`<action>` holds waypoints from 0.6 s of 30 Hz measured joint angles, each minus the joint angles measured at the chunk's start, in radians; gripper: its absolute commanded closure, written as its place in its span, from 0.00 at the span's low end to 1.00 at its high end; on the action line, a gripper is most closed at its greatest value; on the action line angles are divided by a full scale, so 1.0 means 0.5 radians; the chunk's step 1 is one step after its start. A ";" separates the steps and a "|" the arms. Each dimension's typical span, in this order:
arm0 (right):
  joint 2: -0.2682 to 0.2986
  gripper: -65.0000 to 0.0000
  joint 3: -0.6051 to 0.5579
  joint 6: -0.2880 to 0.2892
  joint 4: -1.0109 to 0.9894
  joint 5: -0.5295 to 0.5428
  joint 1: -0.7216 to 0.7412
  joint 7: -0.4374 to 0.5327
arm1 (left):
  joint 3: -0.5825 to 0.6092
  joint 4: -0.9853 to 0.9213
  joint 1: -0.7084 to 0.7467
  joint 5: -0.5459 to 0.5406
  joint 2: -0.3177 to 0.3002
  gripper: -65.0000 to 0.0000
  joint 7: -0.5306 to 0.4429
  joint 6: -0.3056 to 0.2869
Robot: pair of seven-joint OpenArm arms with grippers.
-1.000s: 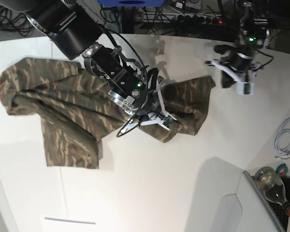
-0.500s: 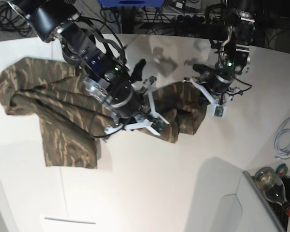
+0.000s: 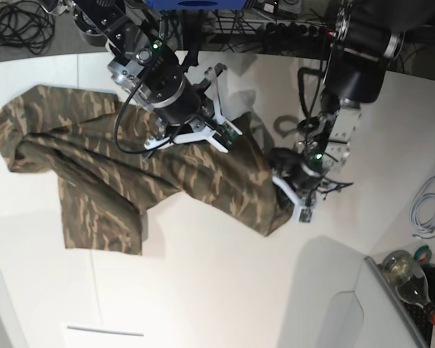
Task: Layout the t-shirt on the table in an organized manner, then fold the t-shirt properly
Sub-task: 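Drag the grasped fabric with the right gripper away from the left gripper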
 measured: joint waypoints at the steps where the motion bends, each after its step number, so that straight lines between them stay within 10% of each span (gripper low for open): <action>1: -0.001 1.00 -0.006 0.001 -0.004 0.001 -0.016 -0.002 | 0.000 -0.100 -0.071 0.002 0.029 1.00 -0.063 0.000; 8: -0.111 1.00 -0.009 0.035 -0.449 0.008 0.025 0.036 | 0.002 -0.108 -0.287 -0.018 0.100 1.00 -0.269 -0.002; 18: -0.258 1.00 -0.008 0.228 -0.709 0.001 0.105 0.134 | -0.579 1.276 0.329 -0.017 -0.015 1.00 0.428 0.027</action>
